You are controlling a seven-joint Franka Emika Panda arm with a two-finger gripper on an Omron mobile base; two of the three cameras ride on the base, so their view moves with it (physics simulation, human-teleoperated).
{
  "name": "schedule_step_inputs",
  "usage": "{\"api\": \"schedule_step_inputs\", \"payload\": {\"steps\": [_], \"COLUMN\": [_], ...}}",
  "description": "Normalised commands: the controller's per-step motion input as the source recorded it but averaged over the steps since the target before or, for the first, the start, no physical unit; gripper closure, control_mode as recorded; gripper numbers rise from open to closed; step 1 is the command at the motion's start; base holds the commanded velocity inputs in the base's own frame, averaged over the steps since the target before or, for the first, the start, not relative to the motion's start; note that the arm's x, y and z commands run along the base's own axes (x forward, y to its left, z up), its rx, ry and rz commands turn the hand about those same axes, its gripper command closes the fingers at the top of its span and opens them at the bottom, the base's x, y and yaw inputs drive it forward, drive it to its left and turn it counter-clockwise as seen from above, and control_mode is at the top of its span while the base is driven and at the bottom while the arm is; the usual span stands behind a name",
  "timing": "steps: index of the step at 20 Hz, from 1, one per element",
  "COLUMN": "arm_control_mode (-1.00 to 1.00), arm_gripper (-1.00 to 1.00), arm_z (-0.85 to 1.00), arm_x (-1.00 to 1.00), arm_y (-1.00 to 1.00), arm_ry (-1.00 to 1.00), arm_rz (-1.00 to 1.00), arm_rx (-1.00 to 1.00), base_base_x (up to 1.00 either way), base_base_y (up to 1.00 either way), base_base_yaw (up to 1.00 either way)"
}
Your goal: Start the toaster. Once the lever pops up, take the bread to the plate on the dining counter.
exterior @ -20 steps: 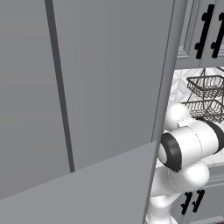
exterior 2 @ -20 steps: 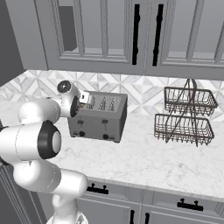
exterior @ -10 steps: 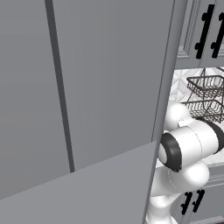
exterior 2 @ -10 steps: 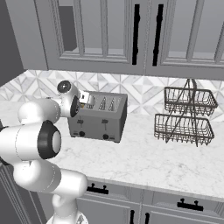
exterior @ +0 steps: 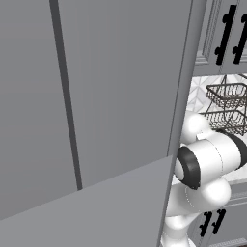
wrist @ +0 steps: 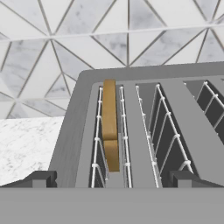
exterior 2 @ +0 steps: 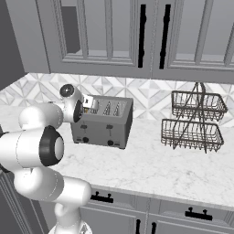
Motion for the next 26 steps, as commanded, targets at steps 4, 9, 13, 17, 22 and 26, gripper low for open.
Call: {"api": "schedule_step_inputs", "payload": {"steps": [4, 9, 13, 17, 22, 26], "arm_control_mode": [-1.0, -1.0, -1.0, -1.0, -1.0, -1.0], "arm_gripper": [-1.0, -1.0, -1.0, -1.0, -1.0, -1.0], "arm_z": [0.0, 0.0, 0.0, 0.0, 0.0, 0.0], "arm_x": [0.0, 0.0, 0.0, 0.0, 0.0, 0.0], "arm_y": [0.0, 0.0, 0.0, 0.0, 0.0, 0.0], "arm_ry": [0.0, 0.0, 0.0, 0.0, 0.0, 0.0], "arm_rz": [0.0, 0.0, 0.0, 0.0, 0.0, 0.0], "arm_rx": [0.0, 0.0, 0.0, 0.0, 0.0, 0.0], "base_base_x": [0.0, 0.0, 0.0, 0.0, 0.0, 0.0], "base_base_y": [0.0, 0.0, 0.0, 0.0, 0.0, 0.0], "base_base_yaw": [0.0, 0.0, 0.0, 0.0, 0.0, 0.0]}}
